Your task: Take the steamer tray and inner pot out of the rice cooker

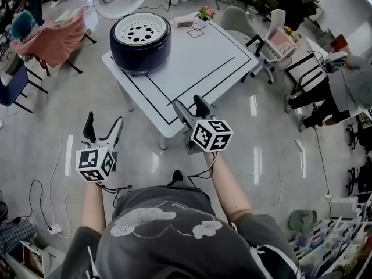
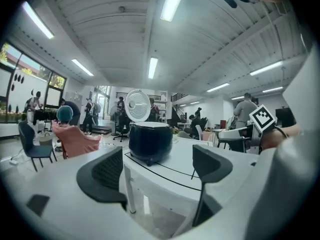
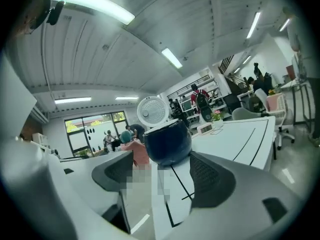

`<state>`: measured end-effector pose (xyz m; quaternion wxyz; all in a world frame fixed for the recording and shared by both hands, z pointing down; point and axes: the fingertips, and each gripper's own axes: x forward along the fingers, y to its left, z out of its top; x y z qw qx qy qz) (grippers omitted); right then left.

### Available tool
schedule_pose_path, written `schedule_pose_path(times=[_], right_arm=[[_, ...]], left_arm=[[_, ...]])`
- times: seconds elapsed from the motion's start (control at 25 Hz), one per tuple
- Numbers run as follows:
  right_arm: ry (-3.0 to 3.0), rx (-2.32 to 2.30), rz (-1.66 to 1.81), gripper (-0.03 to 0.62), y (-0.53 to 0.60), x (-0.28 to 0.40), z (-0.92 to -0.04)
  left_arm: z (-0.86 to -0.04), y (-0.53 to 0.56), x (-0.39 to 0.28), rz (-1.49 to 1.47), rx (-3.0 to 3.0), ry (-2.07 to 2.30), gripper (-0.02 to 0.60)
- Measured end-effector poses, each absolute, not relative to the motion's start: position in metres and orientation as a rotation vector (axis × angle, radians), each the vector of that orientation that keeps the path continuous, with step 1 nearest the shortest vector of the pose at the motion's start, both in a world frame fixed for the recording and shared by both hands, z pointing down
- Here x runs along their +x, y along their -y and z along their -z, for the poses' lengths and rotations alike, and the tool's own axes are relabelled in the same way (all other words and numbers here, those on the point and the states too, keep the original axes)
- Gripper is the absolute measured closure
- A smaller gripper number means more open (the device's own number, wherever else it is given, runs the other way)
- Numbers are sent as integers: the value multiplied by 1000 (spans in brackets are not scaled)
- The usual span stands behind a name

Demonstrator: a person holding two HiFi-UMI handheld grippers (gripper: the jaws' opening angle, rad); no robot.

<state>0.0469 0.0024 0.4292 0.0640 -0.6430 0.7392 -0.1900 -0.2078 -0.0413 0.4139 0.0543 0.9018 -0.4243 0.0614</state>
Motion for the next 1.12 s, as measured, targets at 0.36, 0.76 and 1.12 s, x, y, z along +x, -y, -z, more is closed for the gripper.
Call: schedule_pose_path(times=[0.36,0.76,1.12], right_arm=[[-2520,-1689,463,252,51,77,-396],[-2591,-1615,420,253,105,76,-373],[-2594,-1707,438,253,192,81,-353]], left_arm=[[-399,42,-162,-234,2591,1485,153],[-381,70,-154,-246,2558,1545,153],[-376,156,-155,-224,2569,1506,153]])
